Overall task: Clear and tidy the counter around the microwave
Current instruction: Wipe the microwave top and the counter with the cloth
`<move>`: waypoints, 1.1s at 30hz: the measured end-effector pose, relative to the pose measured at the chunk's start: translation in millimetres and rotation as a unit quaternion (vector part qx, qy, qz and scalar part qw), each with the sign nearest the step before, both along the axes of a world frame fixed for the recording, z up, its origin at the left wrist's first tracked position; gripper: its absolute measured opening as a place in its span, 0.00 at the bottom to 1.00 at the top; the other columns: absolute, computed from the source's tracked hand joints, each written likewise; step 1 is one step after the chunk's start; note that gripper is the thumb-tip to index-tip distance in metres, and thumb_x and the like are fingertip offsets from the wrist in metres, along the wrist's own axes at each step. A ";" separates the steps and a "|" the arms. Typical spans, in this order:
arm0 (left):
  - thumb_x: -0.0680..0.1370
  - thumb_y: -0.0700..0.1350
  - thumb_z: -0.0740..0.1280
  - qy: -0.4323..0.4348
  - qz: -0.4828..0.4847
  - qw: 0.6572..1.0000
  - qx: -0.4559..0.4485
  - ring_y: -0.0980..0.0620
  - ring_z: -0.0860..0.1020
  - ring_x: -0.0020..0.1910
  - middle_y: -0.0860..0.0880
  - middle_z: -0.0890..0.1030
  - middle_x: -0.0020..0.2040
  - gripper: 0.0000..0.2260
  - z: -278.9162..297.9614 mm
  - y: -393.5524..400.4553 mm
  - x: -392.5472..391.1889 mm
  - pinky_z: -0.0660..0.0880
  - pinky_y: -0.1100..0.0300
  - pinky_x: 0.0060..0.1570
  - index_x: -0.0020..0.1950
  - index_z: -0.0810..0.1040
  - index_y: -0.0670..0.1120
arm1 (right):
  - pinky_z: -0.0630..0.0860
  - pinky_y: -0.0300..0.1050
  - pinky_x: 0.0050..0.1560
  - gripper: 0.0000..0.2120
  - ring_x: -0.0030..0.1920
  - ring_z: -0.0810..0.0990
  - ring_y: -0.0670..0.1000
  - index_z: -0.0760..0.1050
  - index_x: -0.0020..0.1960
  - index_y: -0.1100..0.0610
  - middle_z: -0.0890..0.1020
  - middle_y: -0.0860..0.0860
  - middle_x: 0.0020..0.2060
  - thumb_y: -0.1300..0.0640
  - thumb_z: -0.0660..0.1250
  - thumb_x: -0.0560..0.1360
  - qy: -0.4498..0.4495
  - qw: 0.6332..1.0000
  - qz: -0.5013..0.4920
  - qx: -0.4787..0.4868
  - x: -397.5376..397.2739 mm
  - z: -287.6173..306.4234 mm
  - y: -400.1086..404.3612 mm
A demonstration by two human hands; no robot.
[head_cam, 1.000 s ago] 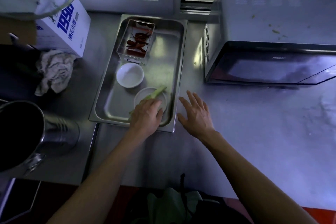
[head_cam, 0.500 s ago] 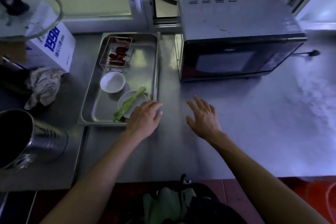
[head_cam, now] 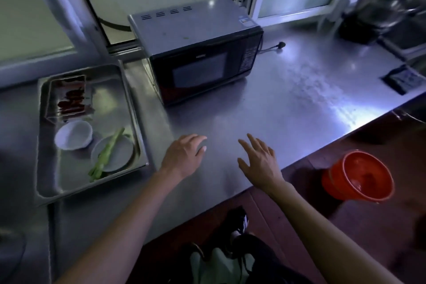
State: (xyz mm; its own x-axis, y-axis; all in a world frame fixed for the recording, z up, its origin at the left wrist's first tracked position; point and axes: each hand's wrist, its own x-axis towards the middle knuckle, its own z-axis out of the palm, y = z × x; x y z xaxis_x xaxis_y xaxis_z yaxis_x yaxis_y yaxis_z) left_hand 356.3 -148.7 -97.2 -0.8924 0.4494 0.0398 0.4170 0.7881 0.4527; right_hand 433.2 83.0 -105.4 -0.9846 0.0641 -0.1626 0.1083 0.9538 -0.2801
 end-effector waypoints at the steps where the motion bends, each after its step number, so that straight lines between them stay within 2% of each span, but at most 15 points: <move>1: 0.81 0.49 0.65 -0.004 -0.010 1.000 -0.007 0.45 0.76 0.63 0.46 0.79 0.64 0.16 2.2 11.5 1.9 0.74 0.51 0.60 0.68 0.77 0.47 | 0.57 0.57 0.74 0.28 0.79 0.55 0.56 0.59 0.79 0.48 0.55 0.53 0.80 0.45 0.61 0.81 0.003 1.000 -0.012 -0.005 3.7 1.5 7.0; 7: 0.82 0.53 0.62 -0.024 -0.078 0.996 -0.048 0.46 0.73 0.68 0.47 0.75 0.70 0.20 10.0 86.7 1.3 0.72 0.52 0.65 0.73 0.72 0.49 | 0.55 0.54 0.75 0.29 0.80 0.53 0.55 0.57 0.79 0.48 0.53 0.53 0.81 0.45 0.60 0.81 0.005 0.998 -0.068 -0.014 16.3 0.8 67.3; 15: 0.83 0.55 0.57 -0.063 -0.162 0.977 -0.126 0.50 0.68 0.72 0.50 0.69 0.75 0.22 11.5 243.2 -1.3 0.67 0.54 0.67 0.77 0.65 0.52 | 0.56 0.55 0.76 0.29 0.79 0.54 0.54 0.59 0.78 0.46 0.55 0.52 0.81 0.44 0.61 0.80 -0.011 0.986 -0.164 -0.032 42.0 -10.2 208.8; 24: 0.83 0.56 0.58 -0.070 -0.229 0.957 -0.163 0.50 0.68 0.72 0.51 0.69 0.74 0.23 11.2 431.3 17.1 0.67 0.53 0.68 0.77 0.65 0.53 | 0.63 0.58 0.72 0.31 0.78 0.58 0.57 0.60 0.78 0.48 0.60 0.52 0.79 0.44 0.64 0.78 0.001 0.963 -0.266 -0.047 76.8 -7.2 412.3; 33: 0.81 0.55 0.61 -0.056 -0.301 0.941 -0.140 0.51 0.69 0.71 0.52 0.73 0.71 0.21 3.7 563.9 30.4 0.69 0.52 0.66 0.74 0.68 0.53 | 0.64 0.59 0.70 0.27 0.77 0.61 0.58 0.63 0.77 0.50 0.62 0.53 0.78 0.48 0.63 0.79 0.011 0.940 -0.337 -0.057 109.9 4.3 493.6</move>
